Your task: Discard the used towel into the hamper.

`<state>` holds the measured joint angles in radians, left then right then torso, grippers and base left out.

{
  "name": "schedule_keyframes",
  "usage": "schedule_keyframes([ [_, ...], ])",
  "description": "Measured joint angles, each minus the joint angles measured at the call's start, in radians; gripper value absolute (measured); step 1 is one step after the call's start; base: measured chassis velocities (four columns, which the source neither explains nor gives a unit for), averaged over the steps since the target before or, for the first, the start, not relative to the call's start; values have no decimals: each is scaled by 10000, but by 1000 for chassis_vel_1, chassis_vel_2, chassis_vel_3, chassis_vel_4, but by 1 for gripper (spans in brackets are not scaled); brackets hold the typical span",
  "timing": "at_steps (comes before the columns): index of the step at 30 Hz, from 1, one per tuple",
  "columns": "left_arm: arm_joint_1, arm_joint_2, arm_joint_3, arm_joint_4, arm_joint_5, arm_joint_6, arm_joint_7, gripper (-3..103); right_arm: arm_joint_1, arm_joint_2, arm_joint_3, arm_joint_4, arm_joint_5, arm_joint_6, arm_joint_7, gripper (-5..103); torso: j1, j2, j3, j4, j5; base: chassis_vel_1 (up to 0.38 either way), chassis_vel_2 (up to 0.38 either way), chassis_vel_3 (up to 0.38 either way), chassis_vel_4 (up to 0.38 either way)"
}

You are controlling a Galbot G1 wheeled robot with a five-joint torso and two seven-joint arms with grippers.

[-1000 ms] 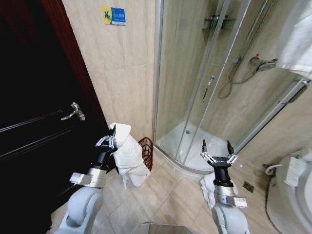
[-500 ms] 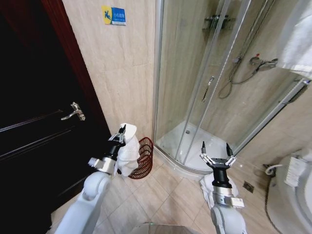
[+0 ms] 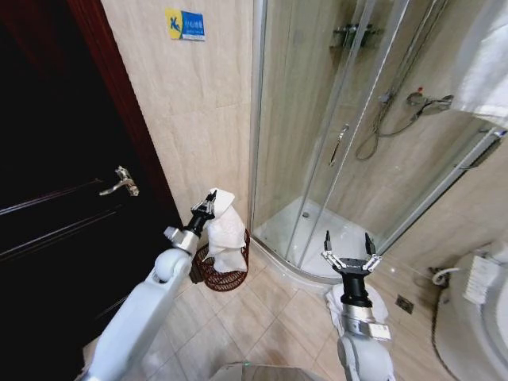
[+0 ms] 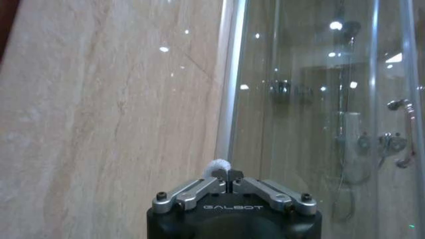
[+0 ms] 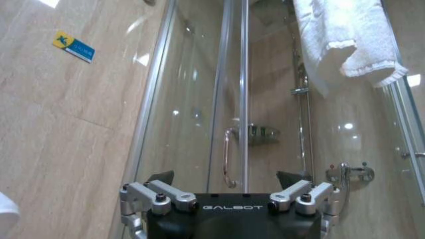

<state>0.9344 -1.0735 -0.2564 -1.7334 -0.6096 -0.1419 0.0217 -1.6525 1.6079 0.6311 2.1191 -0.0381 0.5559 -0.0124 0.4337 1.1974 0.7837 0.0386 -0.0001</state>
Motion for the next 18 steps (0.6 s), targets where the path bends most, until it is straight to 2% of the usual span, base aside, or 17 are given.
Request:
schedule_keyframes([
  [12, -2744, -12, 1627, 2311, -255, -46, -618, 0, -117, -13, 99, 66, 14, 127, 20, 100, 0, 0, 0, 0, 1, 0, 0, 0, 0],
  [18, -3793, -513, 2316, 3898, -177, -230, -710, 0, -123, -2, 180, 36, 17, 181, 31, 100, 0, 0, 0, -1, 3, 0, 0, 0, 0],
])
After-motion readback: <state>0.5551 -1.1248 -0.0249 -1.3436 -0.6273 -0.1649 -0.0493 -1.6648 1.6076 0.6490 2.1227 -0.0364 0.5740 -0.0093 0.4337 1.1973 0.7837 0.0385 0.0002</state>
